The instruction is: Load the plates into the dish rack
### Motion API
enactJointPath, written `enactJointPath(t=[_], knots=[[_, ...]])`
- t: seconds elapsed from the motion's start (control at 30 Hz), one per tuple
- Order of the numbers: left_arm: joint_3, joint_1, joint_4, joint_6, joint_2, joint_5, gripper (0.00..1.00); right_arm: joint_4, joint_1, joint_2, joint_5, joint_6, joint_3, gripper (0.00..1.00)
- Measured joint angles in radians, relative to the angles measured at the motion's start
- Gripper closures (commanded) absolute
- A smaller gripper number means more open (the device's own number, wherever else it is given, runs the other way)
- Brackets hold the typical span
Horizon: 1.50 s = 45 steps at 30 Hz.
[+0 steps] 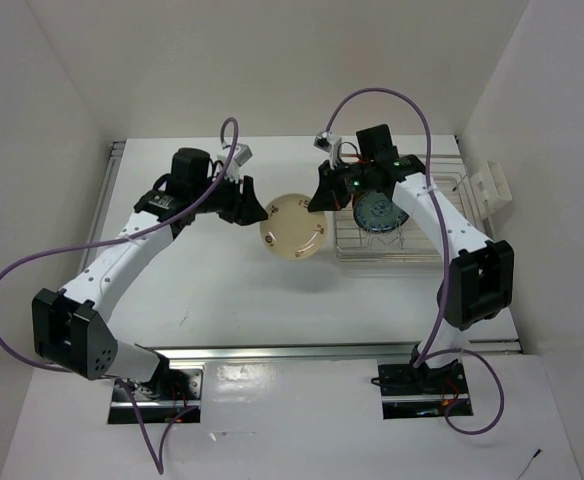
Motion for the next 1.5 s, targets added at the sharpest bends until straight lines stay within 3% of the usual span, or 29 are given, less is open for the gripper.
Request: enactJointPath(t=[0.03, 0.07, 0.27, 0.47, 0.57, 0.77, 0.9, 1.2, 1.5], knots=[[0.006, 0.003, -0.002, -0.002, 0.000, 0.000, 0.04, -0.026, 0.000, 0.000, 0.018, -0.019, 0.011, 1.00], [0.017, 0.007, -0.002, -0.006, -0.001, -0.003, 0.00, -0.050, 0.000, 0.000, 0.040, -0.039, 0.029, 1.00], [0.068, 0.059, -0.009, 0.000, -0.026, -0.027, 0.00, -0.093, -0.046, -0.097, 0.186, -0.229, 0.091, 1.00], [0.084, 0.167, -0.034, 0.032, -0.047, -0.063, 0.00, 0.133, -0.113, -0.576, 0.367, -0.598, -0.260, 1.00], [0.089, 0.222, -0.050, 0.048, -0.047, -0.067, 0.00, 0.156, -0.106, -0.671, 0.433, -0.762, -0.310, 1.00], [0.098, 0.292, -0.053, 0.050, -0.002, -0.048, 0.00, 0.185, -0.114, -0.578, 0.594, -0.965, -0.405, 1.00], [0.098, 0.320, -0.061, 0.048, 0.050, -0.027, 0.00, 0.162, -0.119, -0.512, 0.624, -1.045, -0.471, 1.00], [0.098, 0.383, -0.051, 0.030, 0.084, 0.030, 0.00, 0.100, -0.164, -0.430, 0.578, -1.109, -0.426, 1.00], [0.098, 0.392, -0.025, 0.008, 0.098, 0.055, 0.00, 0.129, -0.169, -0.422, 0.508, -1.133, -0.251, 1.00]])
